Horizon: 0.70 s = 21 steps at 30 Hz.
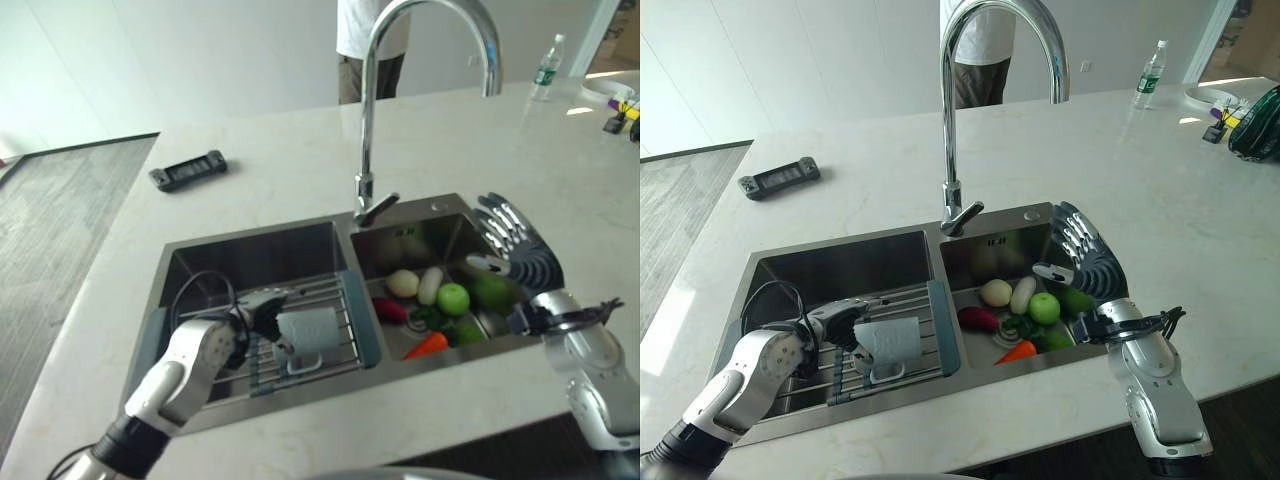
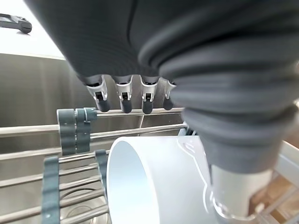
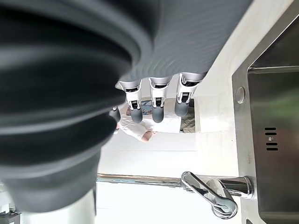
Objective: Place the dishes in the dishwasher.
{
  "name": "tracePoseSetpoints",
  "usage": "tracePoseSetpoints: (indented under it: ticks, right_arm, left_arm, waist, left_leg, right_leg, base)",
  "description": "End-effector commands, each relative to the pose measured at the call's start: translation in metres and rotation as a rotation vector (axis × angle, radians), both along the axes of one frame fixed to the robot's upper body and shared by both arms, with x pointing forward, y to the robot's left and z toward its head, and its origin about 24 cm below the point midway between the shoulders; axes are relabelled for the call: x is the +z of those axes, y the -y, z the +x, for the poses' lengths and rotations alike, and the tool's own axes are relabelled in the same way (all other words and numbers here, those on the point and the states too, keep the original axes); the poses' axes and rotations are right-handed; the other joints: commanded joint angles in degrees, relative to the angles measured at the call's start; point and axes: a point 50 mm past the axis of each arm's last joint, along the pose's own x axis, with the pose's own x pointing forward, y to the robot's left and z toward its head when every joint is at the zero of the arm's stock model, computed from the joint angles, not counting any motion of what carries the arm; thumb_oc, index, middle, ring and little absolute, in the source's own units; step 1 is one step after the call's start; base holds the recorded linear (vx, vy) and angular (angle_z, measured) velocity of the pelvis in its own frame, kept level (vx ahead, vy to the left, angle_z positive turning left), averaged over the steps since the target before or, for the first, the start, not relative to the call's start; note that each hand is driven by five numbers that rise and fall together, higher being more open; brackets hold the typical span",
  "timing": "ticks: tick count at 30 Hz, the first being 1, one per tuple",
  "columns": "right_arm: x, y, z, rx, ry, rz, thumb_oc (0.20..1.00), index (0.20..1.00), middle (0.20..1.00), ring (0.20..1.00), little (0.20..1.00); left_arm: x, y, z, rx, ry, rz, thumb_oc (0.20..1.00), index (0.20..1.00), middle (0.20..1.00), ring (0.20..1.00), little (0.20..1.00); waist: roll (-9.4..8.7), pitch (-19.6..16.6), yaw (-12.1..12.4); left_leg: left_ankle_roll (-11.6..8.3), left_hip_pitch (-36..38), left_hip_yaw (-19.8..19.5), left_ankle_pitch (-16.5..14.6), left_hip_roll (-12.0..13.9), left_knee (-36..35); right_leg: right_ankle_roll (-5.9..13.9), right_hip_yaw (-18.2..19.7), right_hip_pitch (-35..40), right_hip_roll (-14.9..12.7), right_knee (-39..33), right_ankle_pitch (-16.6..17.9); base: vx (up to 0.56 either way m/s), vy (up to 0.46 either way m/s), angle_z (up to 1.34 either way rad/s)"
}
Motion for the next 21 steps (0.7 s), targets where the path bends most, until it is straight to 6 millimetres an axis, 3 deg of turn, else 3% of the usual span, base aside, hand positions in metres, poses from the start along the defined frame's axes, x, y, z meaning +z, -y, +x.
tracePoseSetpoints:
  ticks: [1, 21]
  right_arm:
    - [0.034, -0.003, 0.001, 0.018, 0.179, -0.008, 1.000, 1.000, 1.000, 1.000, 1.000]
    - [0.033, -0.008, 0.002, 0.032, 0.179, -0.001, 1.000, 1.000, 1.000, 1.000, 1.000]
  left_arm:
    - [0.010, 0.002, 0.011, -0.034, 0.051, 0.073, 1.000, 1.000, 1.000, 1.000, 1.000]
    - [-0.009, 0.003, 0.009, -0.001, -0.024, 0.115, 1.000, 1.000, 1.000, 1.000, 1.000]
  waist:
    - [0.19, 0.13, -0.49]
    - [0.11, 0.17, -0.95]
  left_leg:
    - [-0.55, 0.58, 3.65, -2.29, 2.90, 0.40]
    - [-0.51, 0.66, 4.20, -2.38, 3.08, 0.40]
  right_leg:
    - [5.59, -2.36, 4.00, -3.46, 0.45, -5.01]
    - [5.61, -2.10, 3.84, -3.43, 0.45, -4.98]
  base:
    - [0.00, 0.000, 0.00]
    - [0.00, -0.001, -0.01]
